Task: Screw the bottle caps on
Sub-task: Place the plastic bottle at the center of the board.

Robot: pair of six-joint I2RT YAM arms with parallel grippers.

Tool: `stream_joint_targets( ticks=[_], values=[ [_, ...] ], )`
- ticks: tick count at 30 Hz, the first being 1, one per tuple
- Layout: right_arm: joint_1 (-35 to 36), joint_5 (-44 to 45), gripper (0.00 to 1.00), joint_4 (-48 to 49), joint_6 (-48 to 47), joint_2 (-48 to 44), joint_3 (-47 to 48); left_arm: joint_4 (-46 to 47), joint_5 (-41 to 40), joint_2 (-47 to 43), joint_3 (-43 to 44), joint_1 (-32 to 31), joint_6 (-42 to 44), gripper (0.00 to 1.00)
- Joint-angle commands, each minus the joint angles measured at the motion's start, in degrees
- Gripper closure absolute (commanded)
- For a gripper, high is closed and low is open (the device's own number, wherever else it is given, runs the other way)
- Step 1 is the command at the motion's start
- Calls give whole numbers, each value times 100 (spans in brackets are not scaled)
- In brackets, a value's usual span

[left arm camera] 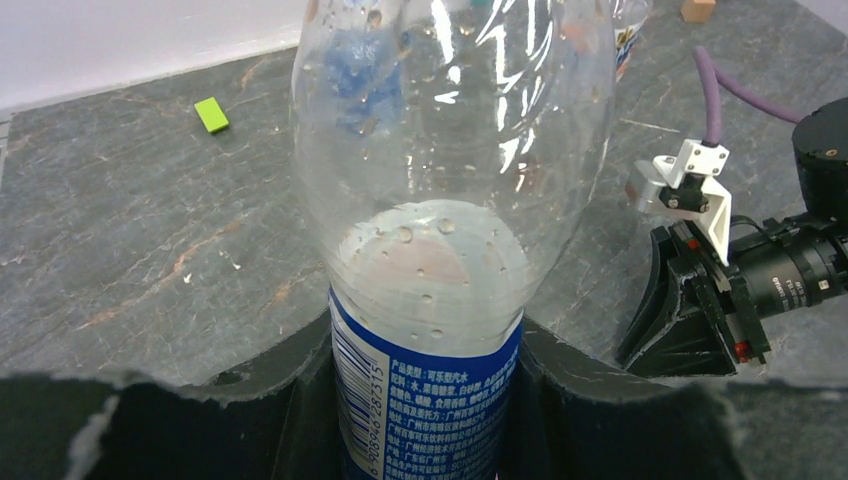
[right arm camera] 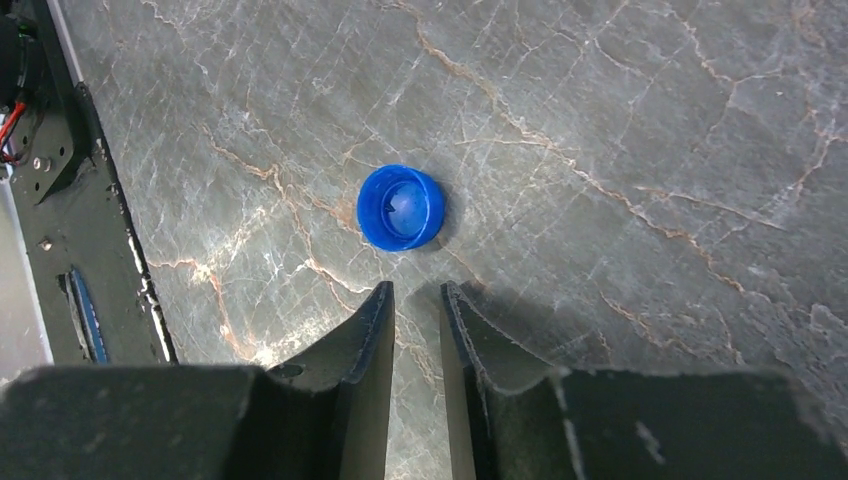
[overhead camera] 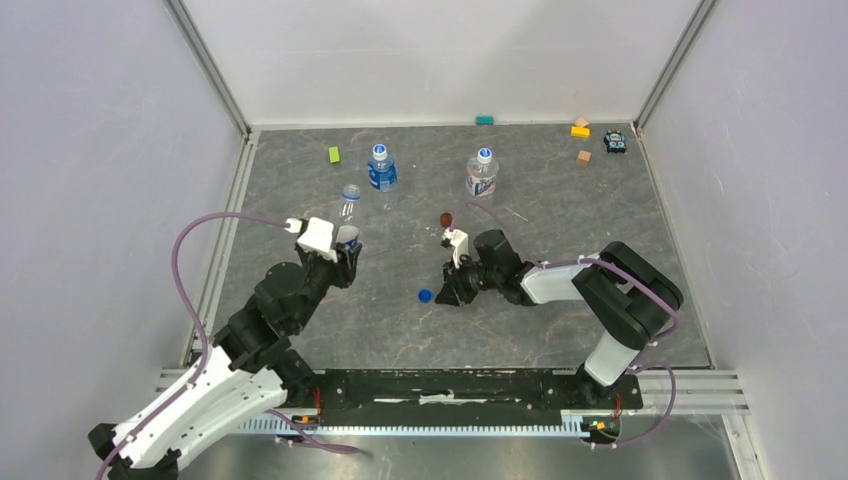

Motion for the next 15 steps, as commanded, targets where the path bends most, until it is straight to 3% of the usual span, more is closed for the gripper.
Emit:
stream_joint_targets(
  ticks=[1, 8, 15],
  values=[
    [-25, 173, 72, 43, -166, -193, -48, -44, 300, 298, 173, 20, -21, 55],
    [-221, 421, 70, -207, -366, -863, -224, -898, 1135, 1881, 730, 18, -713, 54],
    [-356, 648, 67, -530, -643, -1515, -401, -1196, 1334, 3419, 1127, 22, -1474, 51]
  ],
)
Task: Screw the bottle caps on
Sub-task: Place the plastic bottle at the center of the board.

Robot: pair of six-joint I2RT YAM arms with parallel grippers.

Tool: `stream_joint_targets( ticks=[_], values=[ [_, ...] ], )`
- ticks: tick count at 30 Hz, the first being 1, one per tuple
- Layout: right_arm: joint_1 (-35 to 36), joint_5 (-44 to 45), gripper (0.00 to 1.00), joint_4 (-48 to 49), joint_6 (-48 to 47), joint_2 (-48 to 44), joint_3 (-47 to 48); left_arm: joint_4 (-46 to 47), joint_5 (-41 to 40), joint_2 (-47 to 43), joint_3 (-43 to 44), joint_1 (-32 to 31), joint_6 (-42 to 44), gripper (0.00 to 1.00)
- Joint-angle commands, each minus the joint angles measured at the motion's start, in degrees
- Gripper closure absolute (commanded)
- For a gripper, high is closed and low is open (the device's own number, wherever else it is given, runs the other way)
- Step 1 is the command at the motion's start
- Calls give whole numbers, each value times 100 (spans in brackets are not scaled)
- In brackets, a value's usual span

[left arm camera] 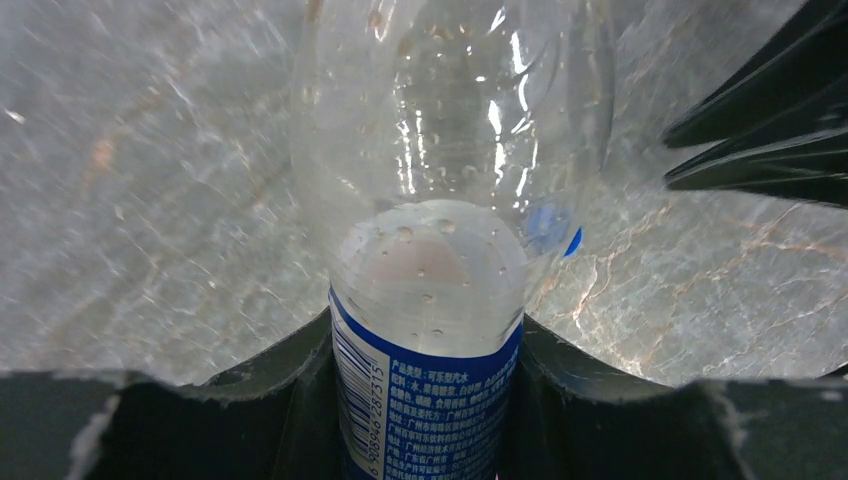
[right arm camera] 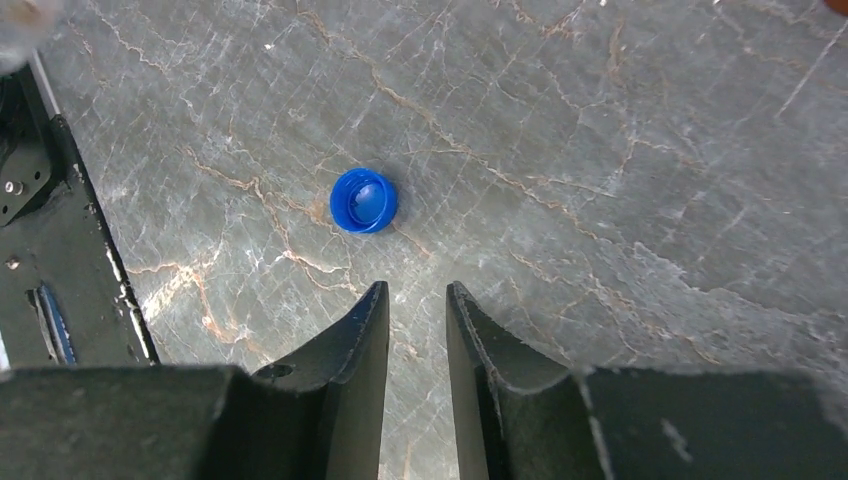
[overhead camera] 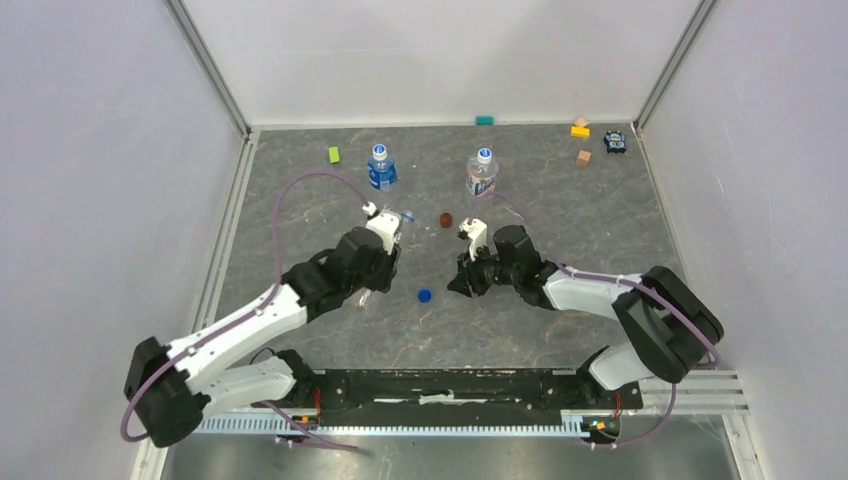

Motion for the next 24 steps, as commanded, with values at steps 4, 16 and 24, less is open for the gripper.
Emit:
stream_joint_targets(
  ticks=[4, 16, 24],
  values=[
    [-145, 293, 67, -256, -369, -675, -194, -719, 189, 1682, 739, 25, -853, 51],
    [-372, 754, 66, -992, -905, -1433, -298, -957, 208, 3579, 1308, 30, -1031, 35],
    [-474, 772, 64, -1397, -1121, -1829, -294, -1045, 132, 3184, 1354, 24, -1057, 16]
  ],
)
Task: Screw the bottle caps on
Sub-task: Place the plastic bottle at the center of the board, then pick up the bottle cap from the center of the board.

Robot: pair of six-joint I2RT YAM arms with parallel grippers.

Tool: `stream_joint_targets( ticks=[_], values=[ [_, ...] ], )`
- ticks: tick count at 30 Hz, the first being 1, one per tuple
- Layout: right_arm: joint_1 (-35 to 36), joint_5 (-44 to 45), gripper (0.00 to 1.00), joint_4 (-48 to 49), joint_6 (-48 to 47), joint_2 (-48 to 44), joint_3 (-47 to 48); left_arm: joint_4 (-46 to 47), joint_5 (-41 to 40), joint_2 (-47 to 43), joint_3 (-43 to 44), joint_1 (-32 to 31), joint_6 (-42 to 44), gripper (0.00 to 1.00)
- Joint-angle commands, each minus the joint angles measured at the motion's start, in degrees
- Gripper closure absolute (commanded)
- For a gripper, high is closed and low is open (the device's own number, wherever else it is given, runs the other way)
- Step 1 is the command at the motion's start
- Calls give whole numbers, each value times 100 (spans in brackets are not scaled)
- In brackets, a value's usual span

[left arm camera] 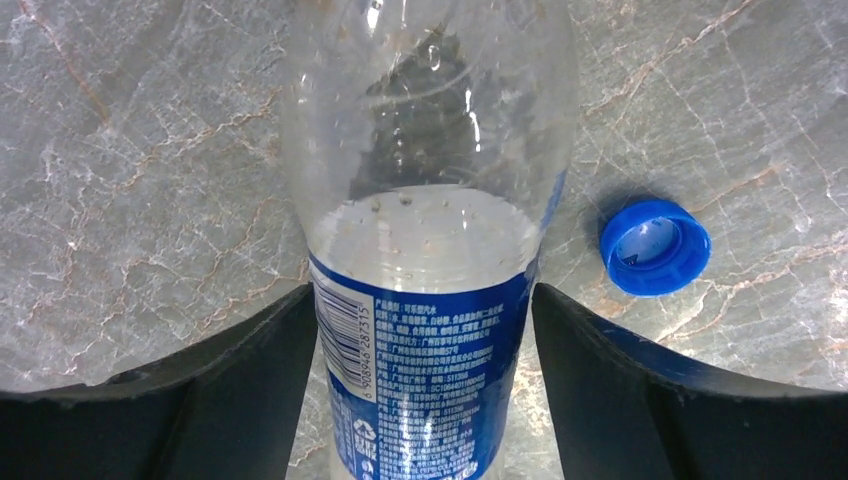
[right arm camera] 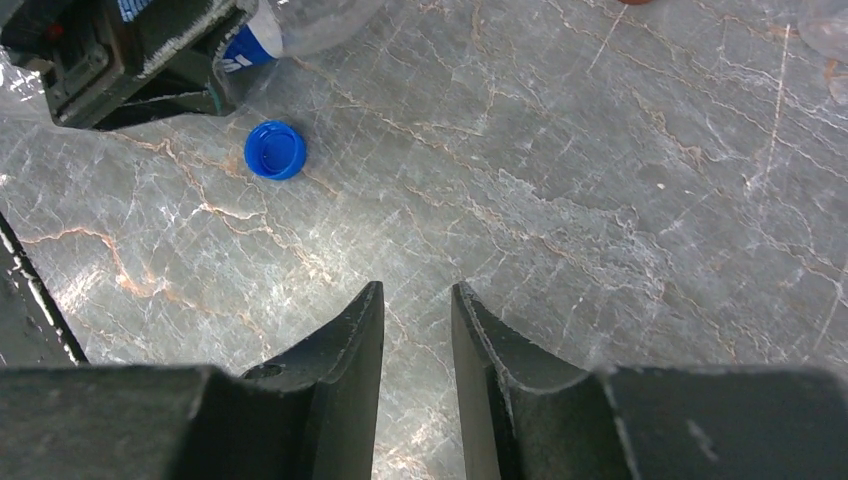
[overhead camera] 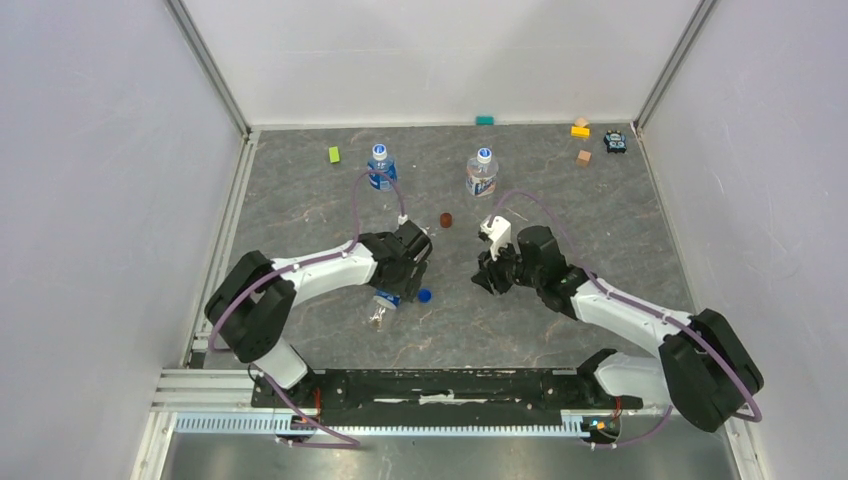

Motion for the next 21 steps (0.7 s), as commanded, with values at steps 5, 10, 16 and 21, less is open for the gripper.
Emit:
stream_joint_targets(
  ticks=[5, 10, 16, 21],
  values=[
    [-242, 79, 58, -661, -229, -830, 6, -282, 55, -973, 369, -31, -320, 12],
    [-355, 479, 55, -1297, -478, -1324, 71, -283, 195, -1255, 735, -496, -457, 16],
    [-432, 841, 55, -1472, -587, -1756, -18, -113, 220, -541, 989, -1257, -639, 30],
    [-459, 986, 55, -1579, -676, -1887, -18, 106, 209, 116, 1060, -1386, -637, 51]
  ],
)
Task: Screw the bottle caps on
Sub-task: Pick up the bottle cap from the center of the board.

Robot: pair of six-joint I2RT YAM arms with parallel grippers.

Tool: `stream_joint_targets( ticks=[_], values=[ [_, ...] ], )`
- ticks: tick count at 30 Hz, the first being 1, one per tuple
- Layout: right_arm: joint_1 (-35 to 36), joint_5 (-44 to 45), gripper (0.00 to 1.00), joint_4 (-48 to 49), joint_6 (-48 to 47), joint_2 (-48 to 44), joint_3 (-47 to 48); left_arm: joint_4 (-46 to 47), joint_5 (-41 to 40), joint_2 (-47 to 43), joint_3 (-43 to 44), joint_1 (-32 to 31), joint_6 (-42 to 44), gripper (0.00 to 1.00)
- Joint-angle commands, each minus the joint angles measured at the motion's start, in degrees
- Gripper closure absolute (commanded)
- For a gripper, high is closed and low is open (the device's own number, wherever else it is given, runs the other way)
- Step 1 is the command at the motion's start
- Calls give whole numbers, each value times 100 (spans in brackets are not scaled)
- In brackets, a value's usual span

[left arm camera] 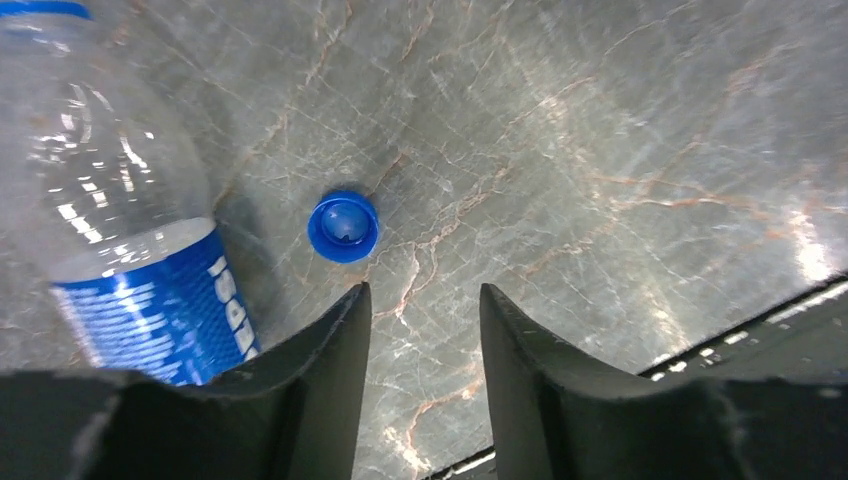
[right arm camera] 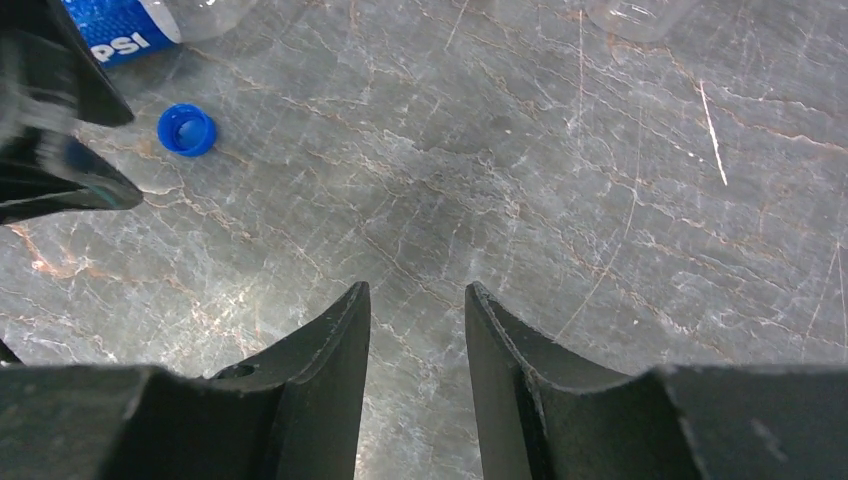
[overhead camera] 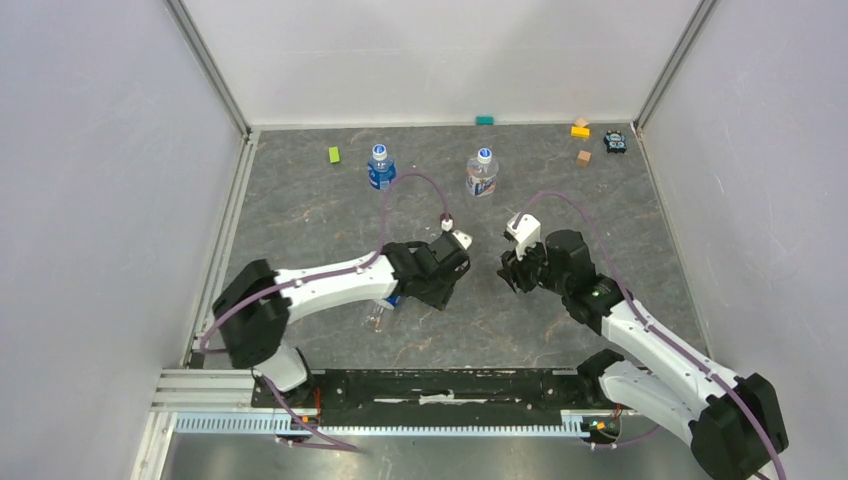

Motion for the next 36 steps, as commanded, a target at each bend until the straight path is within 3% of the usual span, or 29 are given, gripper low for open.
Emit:
stream_joint_targets(
  ticks=[1, 11, 19, 30, 36],
  values=[
    [-43, 254, 55, -112, -183, -157, -3, 201, -5, 506, 170, -16, -191, 54],
    [-93, 394, 54, -231, -267, -241, 4, 198, -344, 924, 314, -7, -23, 57],
    [-105, 507, 45, -306, -293, -330, 67, 198, -379, 1160, 314, 30, 31, 59],
    [-106, 543, 40, -322, -302, -370, 76, 198, -458, 1312, 300, 44, 74, 64],
    [-109, 495, 35, -315, -287, -387, 58, 210, -479, 1385, 313, 58, 131, 79]
  ],
)
